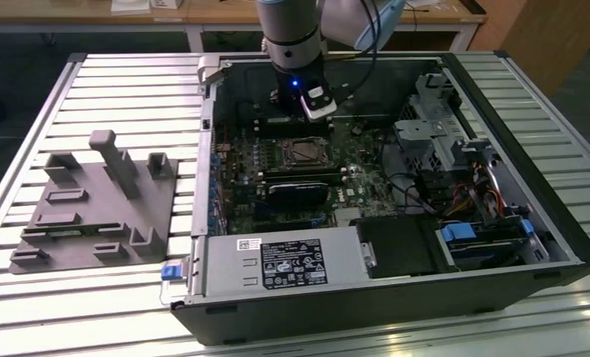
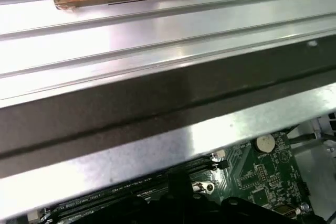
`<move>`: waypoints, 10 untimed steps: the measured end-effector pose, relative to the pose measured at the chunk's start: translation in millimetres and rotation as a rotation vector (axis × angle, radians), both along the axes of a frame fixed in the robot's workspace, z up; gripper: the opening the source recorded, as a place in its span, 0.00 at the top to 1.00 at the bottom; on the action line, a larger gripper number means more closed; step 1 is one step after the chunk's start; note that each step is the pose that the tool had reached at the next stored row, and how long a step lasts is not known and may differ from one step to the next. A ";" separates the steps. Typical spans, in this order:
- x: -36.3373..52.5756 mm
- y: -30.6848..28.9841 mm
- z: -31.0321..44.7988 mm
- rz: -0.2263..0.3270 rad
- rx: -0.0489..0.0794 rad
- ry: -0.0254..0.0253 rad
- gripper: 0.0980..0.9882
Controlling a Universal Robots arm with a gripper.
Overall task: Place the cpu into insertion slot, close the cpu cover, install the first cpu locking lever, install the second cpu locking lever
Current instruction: 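Install the first cpu locking lever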
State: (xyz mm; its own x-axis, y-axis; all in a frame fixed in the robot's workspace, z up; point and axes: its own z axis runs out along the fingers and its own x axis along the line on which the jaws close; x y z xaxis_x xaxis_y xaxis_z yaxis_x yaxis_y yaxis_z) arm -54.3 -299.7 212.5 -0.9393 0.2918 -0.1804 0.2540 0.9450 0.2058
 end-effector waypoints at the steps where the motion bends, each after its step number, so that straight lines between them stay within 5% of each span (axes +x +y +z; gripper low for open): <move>1: 0.0 0.0 0.0 0.000 0.000 -0.0001 0.99; 7: 0.1 0.0 0.1 0.000 -0.002 0.0002 0.99; 10: 0.3 0.0 -0.3 0.000 -0.026 0.0075 0.99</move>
State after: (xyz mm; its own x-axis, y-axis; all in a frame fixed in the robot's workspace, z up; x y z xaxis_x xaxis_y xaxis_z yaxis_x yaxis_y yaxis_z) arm -54.0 -299.7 212.2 -0.9406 0.2871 -0.1809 0.2556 0.9501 0.1790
